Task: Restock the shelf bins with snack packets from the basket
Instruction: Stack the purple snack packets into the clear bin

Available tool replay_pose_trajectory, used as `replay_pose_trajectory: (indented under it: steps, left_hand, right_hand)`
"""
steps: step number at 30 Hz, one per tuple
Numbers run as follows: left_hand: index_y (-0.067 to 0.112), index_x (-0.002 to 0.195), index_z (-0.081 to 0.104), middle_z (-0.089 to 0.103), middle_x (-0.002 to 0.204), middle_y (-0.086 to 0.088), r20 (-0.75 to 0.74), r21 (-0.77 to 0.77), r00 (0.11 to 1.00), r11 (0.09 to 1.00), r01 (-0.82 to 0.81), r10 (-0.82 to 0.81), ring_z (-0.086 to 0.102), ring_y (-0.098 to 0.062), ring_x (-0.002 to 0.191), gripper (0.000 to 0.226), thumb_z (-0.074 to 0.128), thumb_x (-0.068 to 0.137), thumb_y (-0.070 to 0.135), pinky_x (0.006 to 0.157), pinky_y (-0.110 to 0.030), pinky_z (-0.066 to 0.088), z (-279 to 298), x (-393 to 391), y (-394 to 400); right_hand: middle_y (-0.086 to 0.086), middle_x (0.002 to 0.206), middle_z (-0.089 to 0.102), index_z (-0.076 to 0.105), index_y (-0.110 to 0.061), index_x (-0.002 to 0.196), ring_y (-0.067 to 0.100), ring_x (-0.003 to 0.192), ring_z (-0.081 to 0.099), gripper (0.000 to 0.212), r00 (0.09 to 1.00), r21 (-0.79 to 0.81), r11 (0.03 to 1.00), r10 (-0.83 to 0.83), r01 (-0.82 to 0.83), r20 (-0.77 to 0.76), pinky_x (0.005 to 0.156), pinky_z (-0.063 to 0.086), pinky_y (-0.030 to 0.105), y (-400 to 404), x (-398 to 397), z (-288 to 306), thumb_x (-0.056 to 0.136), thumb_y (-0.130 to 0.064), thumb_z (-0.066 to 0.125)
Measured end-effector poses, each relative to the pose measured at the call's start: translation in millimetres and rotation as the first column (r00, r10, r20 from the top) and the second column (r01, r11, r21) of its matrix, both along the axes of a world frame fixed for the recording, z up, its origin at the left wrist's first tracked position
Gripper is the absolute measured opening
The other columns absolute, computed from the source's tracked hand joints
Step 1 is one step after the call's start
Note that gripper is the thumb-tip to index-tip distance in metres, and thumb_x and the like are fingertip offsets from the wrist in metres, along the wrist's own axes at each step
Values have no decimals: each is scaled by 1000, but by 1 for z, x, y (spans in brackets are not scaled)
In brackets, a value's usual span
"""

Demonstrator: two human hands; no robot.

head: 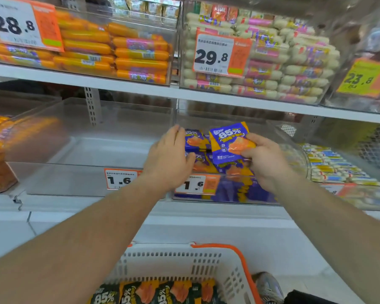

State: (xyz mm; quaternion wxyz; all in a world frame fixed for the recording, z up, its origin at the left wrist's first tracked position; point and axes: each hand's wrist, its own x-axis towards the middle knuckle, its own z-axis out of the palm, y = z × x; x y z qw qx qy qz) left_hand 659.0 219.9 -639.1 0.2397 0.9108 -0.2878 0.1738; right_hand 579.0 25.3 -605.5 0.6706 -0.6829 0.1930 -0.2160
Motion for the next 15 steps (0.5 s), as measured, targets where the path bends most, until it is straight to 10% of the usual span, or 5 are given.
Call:
replay_pose_trajectory:
  steps: [8,15]
  left_hand:
    - [24,142,32,-4,162,12,24,104,987,982,-160,159,61,-27,101,51,42,94,38,70,-35,40,-21,2,-11]
    - [23,135,40,0,162,12,74,100,979,975,-198,191,64,-26,91,47,41,91,39,64,-32,36,-24,3,-15]
  right_hand:
    - [9,106,64,47,-9,138,20,78,60,70,985,-247,968,0,-42,-171,67,47,29,-34,72,9,75,4,75]
    - [8,93,64,61,-3,113,23,82,61,42,942,-469,875,-54,-115,-332,80,53,36,-48,112,-10,75,2,78]
